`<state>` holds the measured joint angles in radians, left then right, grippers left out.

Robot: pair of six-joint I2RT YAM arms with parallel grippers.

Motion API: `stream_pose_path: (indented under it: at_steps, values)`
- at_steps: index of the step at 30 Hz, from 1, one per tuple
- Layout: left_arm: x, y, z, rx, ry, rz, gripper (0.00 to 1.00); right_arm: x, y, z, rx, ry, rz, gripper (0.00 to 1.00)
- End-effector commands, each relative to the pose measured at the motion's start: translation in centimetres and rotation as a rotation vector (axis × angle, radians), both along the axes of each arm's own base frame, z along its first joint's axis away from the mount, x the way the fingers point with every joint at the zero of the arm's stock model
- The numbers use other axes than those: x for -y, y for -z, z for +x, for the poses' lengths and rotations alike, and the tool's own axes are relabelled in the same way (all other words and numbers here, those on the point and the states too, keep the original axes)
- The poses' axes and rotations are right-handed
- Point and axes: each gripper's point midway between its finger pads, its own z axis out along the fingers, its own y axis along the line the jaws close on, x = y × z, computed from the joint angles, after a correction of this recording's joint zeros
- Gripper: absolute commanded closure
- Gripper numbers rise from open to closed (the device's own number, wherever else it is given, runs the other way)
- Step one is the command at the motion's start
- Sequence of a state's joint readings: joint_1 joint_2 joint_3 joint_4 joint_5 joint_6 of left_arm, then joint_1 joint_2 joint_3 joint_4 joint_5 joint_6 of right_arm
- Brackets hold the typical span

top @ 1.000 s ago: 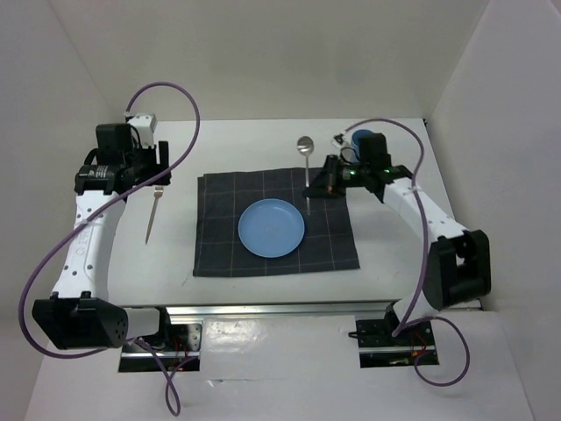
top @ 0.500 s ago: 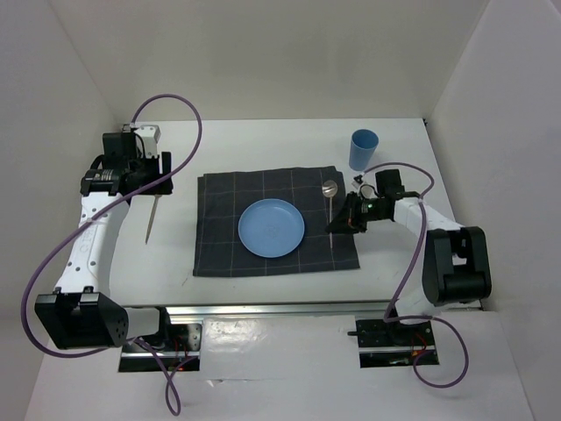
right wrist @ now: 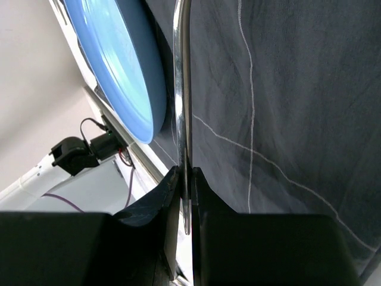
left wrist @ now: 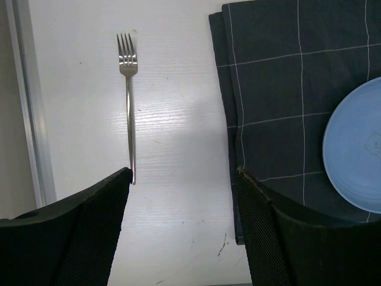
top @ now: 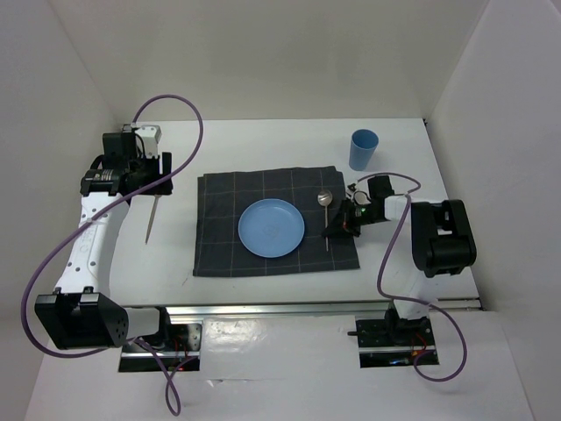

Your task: Set the dinner table for one person

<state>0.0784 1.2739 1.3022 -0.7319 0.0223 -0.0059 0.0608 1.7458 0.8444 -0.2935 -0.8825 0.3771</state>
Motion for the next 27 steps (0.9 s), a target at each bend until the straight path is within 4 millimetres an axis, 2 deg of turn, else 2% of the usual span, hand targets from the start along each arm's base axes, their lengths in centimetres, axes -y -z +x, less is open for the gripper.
stream_pose_path:
  at_steps: [1,6,8,9,10,11,15,18,21,23,24,27]
  values:
    - [-0.3,-1.2,0.2,0.05,-0.001,0.016,0.22,-0.6,-0.4,0.8,0.057,-0.016,0.039,1.0]
    - [-0.3,-1.2,0.2,0.05,-0.001,0.016,0.22,-0.9,0.6,0.3,0.024,-0.023,0.047,1.0]
    - [-0.3,-1.2,0.2,0.05,-0.001,0.016,0.22,-0.8,1.5,-0.2,-0.011,-0.025,0.034,0.93]
    - [-0.3,-1.2,0.2,0.05,-0.001,0.016,0.22,-0.7,1.5,0.2,-0.001,-0.021,0.025,0.9]
    - [-0.3,-1.2,0.2,0.05,-0.001,0.016,0.22,-0.7,1.5,0.0,-0.006,-0.026,0.023,0.82]
    - [-0.3,-1.2,0.2,0.05,-0.001,0.016,0.22,-0.7,1.8,-0.1,-0.015,-0.026,0.022,0.77]
    - [-0.3,-1.2,0.2,0.05,-0.001,0.016,0.22,-0.3,2.3,-0.4,-0.036,-0.02,-0.012,0.68]
    - [-0.3,-1.2,0.2,0.05,-0.001,0.016,0.22,-0.3,1.8,-0.3,-0.017,-0.02,-0.01,0.61]
    - [-0.3,-1.2,0.2,0.05,-0.001,0.016,0.22,0.1,1.8,-0.6,-0.032,-0.007,-0.047,0.61]
    - [-0.3,-1.2,0.2,0.05,-0.001,0.016,0.22,0.9,2.1,-0.1,-0.031,0.017,-0.114,0.61]
    - [-0.3,-1.2,0.2,0.05,-0.001,0.016,0.22,1.1,2.0,-0.5,-0.053,0.022,-0.133,0.61]
    - [-0.3,-1.2,0.2,0.04,-0.001,0.015,0.22,2.0,1.8,0.2,-0.029,0.04,-0.226,0.6]
